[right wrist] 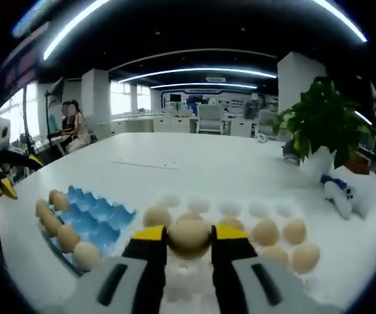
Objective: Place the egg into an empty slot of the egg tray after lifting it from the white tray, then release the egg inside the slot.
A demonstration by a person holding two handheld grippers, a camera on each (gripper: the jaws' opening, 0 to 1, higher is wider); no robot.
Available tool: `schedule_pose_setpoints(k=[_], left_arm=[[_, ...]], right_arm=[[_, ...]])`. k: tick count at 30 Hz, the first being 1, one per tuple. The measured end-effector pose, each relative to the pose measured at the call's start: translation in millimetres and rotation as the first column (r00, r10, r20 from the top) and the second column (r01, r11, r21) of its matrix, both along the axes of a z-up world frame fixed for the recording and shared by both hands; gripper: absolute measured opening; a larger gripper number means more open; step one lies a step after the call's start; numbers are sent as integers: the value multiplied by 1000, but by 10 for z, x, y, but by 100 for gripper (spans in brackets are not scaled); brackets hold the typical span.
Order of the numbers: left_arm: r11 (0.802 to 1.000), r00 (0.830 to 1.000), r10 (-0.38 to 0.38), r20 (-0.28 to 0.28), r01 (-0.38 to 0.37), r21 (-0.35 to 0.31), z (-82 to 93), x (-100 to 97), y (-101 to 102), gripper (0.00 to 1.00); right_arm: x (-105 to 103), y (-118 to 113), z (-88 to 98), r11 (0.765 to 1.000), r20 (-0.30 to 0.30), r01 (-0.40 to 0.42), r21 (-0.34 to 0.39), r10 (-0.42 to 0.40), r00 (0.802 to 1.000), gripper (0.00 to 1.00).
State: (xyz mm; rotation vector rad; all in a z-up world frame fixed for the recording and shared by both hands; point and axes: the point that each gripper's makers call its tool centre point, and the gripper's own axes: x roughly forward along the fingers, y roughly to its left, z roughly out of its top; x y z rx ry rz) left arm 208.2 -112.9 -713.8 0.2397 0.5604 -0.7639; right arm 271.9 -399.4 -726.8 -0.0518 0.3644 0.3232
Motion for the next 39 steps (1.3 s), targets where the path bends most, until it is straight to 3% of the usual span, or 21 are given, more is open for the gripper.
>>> schedule_pose_setpoints(k=[6, 13, 26, 39], left_arm=[[1000, 1000, 7, 5, -7, -5, 20, 7, 8, 89], [1000, 1000, 5, 3, -5, 1, 10, 7, 6, 89], [1000, 1000, -7, 3, 7, 6, 3, 5, 0, 89], [1000, 1000, -10, 5, 10, 7, 13, 15, -9, 89]], right_arm=[[-2, 391, 28, 996, 2, -86, 35, 86, 996, 26], [25, 683, 27, 986, -7, -156, 56, 157, 988, 26], [-20, 1349, 4, 945, -16, -319, 76, 321, 947, 26], [-88, 1820, -111, 900, -47, -430, 77, 434, 900, 26]])
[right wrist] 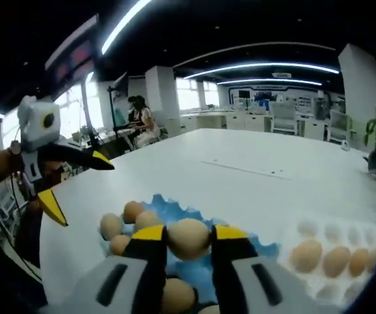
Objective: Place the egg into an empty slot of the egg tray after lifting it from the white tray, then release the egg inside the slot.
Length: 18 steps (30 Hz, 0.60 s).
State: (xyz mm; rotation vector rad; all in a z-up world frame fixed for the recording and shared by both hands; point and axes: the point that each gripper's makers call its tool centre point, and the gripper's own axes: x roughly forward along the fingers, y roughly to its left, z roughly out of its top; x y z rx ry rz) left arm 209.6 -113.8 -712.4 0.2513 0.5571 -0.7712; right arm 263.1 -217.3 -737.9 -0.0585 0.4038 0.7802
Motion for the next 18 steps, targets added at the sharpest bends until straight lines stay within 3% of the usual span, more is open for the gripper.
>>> schedule_pose_setpoints(k=[18], left_arm=[[1000, 1000, 6, 1, -6, -2, -7, 18, 33, 88]], right_arm=[[-55, 270, -254, 990, -42, -113, -84, 110, 993, 26]])
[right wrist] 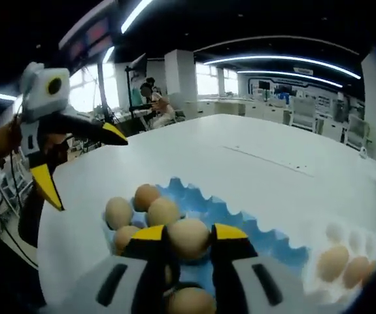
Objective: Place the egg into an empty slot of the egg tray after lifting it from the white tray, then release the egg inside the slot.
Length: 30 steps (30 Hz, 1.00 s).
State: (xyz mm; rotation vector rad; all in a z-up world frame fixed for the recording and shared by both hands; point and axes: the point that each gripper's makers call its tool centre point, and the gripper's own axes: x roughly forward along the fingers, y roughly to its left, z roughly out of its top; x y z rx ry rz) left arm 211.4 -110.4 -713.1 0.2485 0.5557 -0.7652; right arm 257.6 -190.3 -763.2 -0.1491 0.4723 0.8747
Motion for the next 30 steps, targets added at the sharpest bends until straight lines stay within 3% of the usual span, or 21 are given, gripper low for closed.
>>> schedule_pose_setpoints(k=[8, 30], left_arm=[[1000, 1000, 1, 0, -1, -2, 6, -5, 16, 88], [1000, 1000, 10, 0, -10, -9, 30, -19, -5, 89]], right_arm=[[12, 9, -59, 1000, -49, 7, 1, -7, 999, 26], [-26, -35, -53, 1000, -42, -19, -15, 18, 999, 27]])
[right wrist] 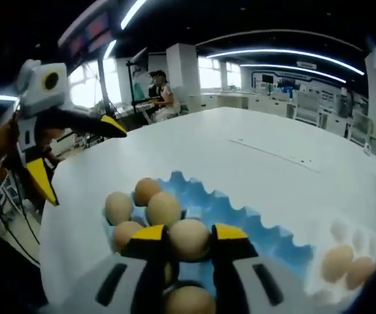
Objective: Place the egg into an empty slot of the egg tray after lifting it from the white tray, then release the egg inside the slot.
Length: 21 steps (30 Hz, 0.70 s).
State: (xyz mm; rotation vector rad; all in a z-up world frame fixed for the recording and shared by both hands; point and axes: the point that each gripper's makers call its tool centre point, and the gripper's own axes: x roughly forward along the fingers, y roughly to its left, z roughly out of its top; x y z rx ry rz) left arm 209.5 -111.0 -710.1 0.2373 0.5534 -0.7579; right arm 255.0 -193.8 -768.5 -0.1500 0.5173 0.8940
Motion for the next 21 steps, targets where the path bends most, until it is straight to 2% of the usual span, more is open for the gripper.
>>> schedule_pose_setpoints(k=[6, 10, 13, 21], left_arm=[[1000, 1000, 1, 2, -1, -9, 13, 1, -22, 89], [1000, 1000, -4, 3, 4, -4, 11, -3, -29, 89], [1000, 1000, -2, 2, 2, -9, 14, -4, -31, 89], [1000, 1000, 2, 7, -2, -9, 17, 3, -36, 89]], right_arm=[[-20, -43, 8, 1000, -20, 13, 9, -13, 1000, 26], [-41, -102, 63, 999, -10, 29, 22, -29, 1000, 26], [-35, -175, 139, 998, 1, 48, 48, -48, 999, 26], [-46, -366, 162, 993, -6, 101, 61, -101, 995, 26]])
